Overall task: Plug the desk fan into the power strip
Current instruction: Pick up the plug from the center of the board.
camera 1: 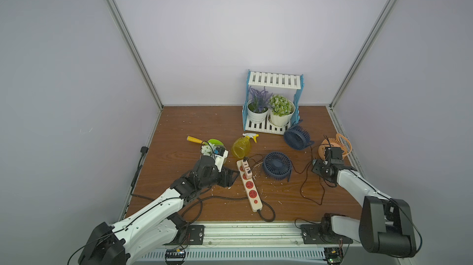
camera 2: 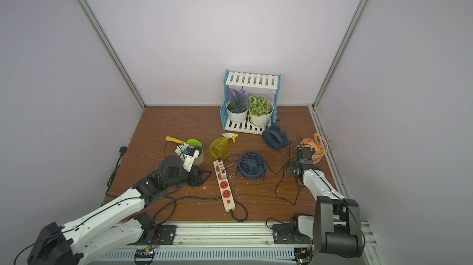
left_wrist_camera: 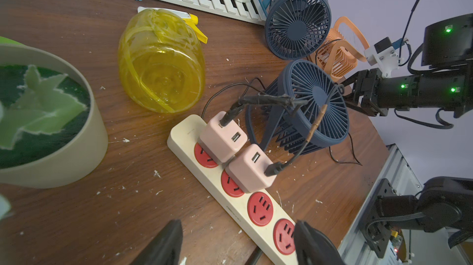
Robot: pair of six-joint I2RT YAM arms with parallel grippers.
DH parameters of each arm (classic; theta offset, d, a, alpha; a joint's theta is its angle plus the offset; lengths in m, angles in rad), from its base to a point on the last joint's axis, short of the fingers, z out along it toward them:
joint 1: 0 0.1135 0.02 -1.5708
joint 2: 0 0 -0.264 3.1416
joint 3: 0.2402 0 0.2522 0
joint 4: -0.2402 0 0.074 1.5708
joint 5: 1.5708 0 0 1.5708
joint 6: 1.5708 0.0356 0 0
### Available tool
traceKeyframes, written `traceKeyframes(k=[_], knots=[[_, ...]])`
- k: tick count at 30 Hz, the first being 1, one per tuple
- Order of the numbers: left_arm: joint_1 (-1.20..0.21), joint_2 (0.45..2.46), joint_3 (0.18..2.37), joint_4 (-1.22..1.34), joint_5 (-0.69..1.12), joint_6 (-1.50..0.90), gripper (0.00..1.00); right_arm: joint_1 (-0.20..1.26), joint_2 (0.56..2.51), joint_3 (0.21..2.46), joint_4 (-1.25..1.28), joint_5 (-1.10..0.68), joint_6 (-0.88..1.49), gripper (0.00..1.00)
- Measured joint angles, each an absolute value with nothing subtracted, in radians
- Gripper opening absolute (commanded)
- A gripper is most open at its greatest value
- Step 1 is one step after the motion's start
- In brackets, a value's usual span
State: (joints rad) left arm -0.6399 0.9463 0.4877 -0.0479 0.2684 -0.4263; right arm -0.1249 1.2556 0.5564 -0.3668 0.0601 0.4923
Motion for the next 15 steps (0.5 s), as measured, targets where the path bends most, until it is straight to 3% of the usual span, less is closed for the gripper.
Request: traceKeyframes(k=[7,15], knots=[[-0.64,0.961,0.487,-0.028,0.27,-0.438,0.72,-0.129,1.325,0.605,-0.366,0.036,0.446,0.38],[-0.64,0.96,0.485,-0.014,0.27,-0.445,0.72,-0.13,1.386,0.642,-0.345,-0.002,0.411,0.27]])
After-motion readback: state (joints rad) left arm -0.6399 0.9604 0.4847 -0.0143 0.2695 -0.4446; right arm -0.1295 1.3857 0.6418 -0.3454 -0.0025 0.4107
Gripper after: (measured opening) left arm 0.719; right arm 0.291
